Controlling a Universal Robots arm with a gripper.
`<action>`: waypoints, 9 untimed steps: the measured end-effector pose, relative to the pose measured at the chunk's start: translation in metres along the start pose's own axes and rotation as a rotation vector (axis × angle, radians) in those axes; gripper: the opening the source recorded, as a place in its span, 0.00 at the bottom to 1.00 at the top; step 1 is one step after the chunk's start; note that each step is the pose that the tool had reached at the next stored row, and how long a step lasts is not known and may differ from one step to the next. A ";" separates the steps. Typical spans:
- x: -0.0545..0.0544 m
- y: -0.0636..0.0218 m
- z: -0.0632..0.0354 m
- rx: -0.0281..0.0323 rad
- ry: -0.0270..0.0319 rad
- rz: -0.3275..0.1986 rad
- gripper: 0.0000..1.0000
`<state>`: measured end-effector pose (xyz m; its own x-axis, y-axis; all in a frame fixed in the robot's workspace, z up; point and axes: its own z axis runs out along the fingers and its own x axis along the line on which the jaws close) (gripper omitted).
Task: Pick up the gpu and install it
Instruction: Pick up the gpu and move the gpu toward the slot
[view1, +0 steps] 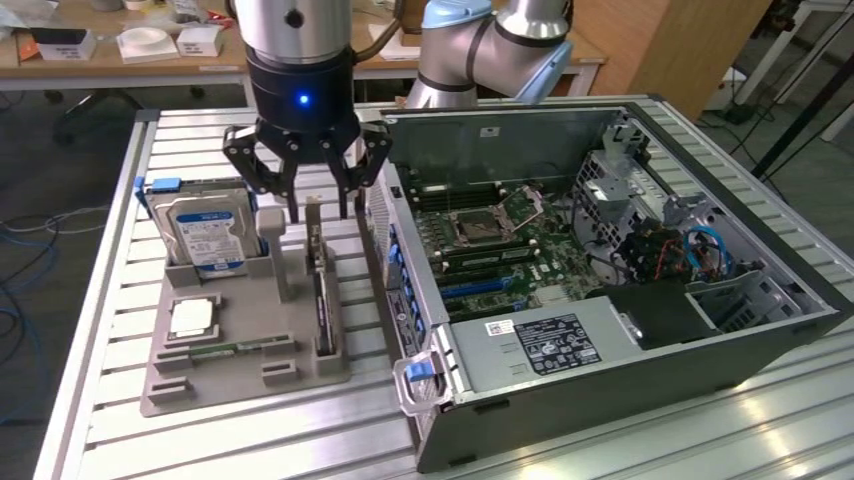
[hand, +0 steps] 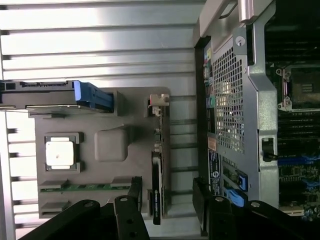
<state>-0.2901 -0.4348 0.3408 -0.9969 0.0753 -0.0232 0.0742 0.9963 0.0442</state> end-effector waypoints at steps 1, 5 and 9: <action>0.000 -0.0001 0.0008 0.0000 0.0000 0.000 0.53; 0.000 -0.0005 0.0041 -0.0001 -0.0001 0.000 0.53; 0.000 -0.0011 0.0074 -0.0001 -0.0001 0.000 0.53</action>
<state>-0.2901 -0.4355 0.3334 -0.9969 0.0753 -0.0233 0.0742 0.9963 0.0443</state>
